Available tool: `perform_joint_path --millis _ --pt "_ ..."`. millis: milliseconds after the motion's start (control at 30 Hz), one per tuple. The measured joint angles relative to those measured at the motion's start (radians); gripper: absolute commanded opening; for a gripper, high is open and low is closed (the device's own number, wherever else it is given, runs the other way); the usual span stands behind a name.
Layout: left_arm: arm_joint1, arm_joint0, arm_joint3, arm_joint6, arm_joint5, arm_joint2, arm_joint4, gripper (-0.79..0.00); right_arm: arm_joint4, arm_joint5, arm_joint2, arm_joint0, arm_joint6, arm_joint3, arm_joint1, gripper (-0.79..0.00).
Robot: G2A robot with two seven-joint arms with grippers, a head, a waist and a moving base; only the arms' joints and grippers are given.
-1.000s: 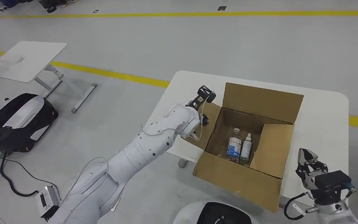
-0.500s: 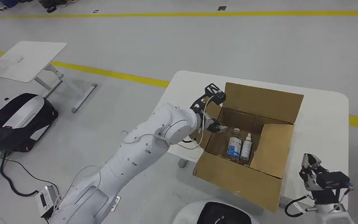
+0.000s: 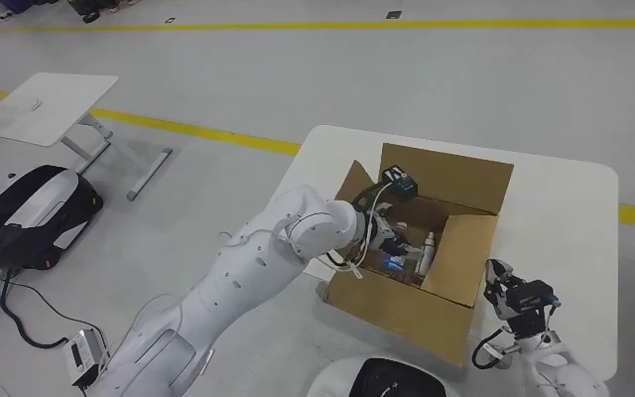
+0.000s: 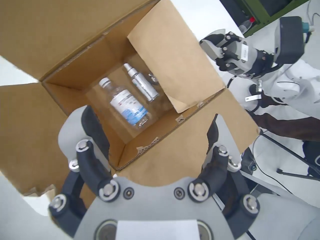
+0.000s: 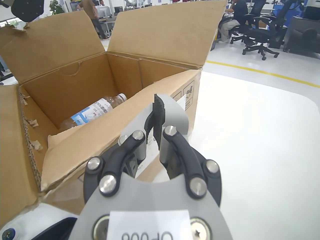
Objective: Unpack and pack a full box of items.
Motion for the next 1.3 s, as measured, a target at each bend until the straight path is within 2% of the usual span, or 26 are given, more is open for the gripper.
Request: perform_joint_path --millis 200,367,567,800,1067,1200,1300 --pt "-0.018 -0.024 0.066 -0.003 -0.041 0.031 -0.197 0.000 -0.011 0.040 0.045 -0.041 -0.037 -0.021 0.007 -0.785" --pt "-0.045 -0.051 0.180 0.036 -0.136 0.077 -0.420 0.000 -0.011 0.089 0.156 -0.154 -0.056 -0.130 0.024 -0.785" --pt "-0.072 -0.097 0.318 0.063 -0.195 0.142 -0.500 0.000 0.010 0.117 0.277 -0.286 -0.052 -0.284 0.036 -0.785" --pt "-0.072 -0.097 0.314 0.062 -0.194 0.141 -0.497 0.000 0.017 0.098 0.325 -0.368 -0.039 -0.398 0.039 -0.785" --pt "-0.072 -0.093 0.311 0.067 -0.193 0.143 -0.495 0.000 0.008 0.090 0.330 -0.386 -0.023 -0.419 0.039 -0.785" --pt "-0.082 -0.077 0.296 0.137 -0.176 0.171 -0.463 0.000 0.007 0.092 0.333 -0.384 -0.021 -0.416 0.038 -0.785" --pt "-0.099 -0.093 0.328 0.191 -0.160 0.207 -0.433 0.000 0.011 0.096 0.336 -0.384 -0.021 -0.414 0.037 -0.785"
